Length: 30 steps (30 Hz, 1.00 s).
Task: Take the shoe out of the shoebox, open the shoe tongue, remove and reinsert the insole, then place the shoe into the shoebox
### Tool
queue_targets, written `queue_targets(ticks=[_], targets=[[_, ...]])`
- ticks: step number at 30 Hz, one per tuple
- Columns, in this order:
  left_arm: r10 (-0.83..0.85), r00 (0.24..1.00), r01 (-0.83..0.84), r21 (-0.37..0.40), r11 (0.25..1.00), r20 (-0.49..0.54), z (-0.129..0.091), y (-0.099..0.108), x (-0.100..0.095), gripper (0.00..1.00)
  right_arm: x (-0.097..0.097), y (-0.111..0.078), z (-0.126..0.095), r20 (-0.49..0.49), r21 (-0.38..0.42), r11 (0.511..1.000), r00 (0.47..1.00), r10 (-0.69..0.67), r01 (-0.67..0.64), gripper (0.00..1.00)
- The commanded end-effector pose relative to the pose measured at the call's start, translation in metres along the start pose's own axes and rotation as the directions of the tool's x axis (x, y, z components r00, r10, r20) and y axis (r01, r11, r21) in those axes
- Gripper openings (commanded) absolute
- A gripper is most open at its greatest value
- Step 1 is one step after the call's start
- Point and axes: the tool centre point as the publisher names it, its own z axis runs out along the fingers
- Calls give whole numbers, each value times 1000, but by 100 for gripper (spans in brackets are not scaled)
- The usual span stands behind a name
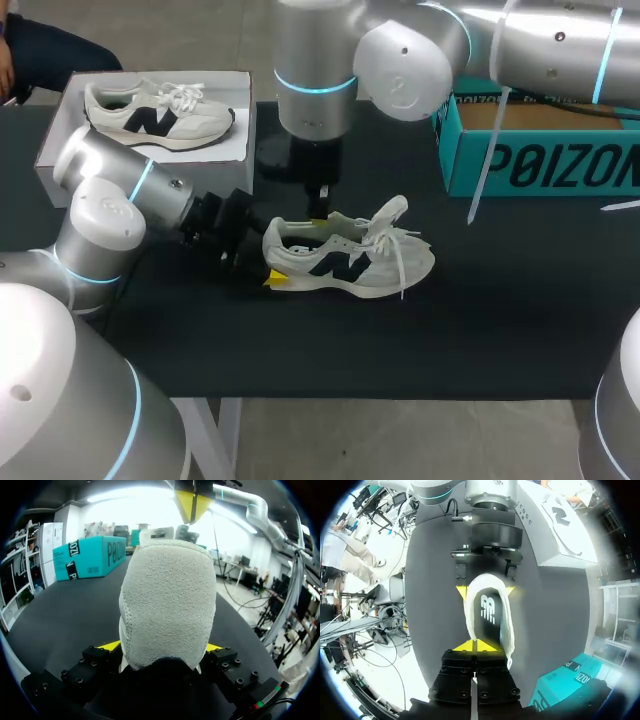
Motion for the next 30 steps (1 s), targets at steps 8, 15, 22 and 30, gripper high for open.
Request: queue_targets(ticks=[8,15,22,30], targets=[[0,1000,0,-3,1000,-1,1,0,0,0,-20,-1,32,-32,12,999,999,-35,35,0],[0,1000,0,-3,1000,-1,1,0,0,0,-24,-1,44,-43,3,999,998,-48,48,0],[0,1000,0,-3,1000,-1,1,0,0,0,-23,-6,51,-55,6,999,997,-47,47,0],[0,1000,0,-3,1000,-1,1,0,0,0,-19,-7,63,-42,-1,998,998,-57,57,0]])
